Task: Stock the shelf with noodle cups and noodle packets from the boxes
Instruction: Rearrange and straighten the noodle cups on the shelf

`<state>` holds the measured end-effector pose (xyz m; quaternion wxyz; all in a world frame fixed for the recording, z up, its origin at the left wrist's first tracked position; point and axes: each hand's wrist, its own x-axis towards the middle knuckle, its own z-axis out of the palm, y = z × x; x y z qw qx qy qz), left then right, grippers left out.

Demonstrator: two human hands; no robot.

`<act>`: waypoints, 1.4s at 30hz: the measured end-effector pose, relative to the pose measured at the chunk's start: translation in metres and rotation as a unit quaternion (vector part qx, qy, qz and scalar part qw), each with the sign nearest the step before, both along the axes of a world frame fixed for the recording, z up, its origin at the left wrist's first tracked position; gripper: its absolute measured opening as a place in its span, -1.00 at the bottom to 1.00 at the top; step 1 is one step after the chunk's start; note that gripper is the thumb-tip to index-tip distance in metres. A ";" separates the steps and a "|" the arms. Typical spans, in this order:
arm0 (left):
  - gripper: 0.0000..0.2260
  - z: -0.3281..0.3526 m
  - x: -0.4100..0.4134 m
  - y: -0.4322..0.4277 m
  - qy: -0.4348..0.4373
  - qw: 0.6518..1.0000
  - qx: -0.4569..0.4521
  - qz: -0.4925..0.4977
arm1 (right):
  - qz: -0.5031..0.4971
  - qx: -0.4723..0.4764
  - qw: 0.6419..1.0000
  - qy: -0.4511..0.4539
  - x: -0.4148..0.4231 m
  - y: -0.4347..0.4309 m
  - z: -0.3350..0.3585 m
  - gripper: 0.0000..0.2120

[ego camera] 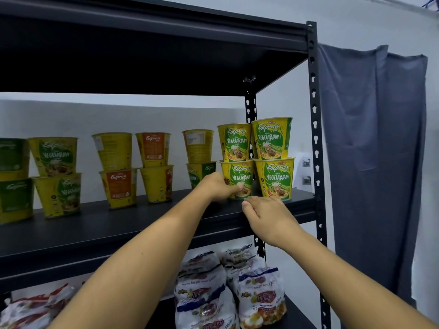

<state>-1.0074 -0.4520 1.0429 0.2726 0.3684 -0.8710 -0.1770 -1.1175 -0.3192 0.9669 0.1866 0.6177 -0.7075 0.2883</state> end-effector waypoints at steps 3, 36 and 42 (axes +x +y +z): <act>-0.50 -0.002 0.020 0.002 -0.074 0.997 -0.029 -0.007 | -0.001 0.010 1.000 0.001 0.002 0.003 0.002 -0.60; -0.48 -0.011 0.374 0.027 -0.201 0.957 0.004 0.208 | 0.241 0.297 0.923 0.046 0.243 -0.086 0.067 -0.43; -0.45 -0.017 0.409 0.022 -0.196 0.950 0.003 0.244 | 0.271 0.296 0.914 0.057 0.265 -0.098 0.067 -0.42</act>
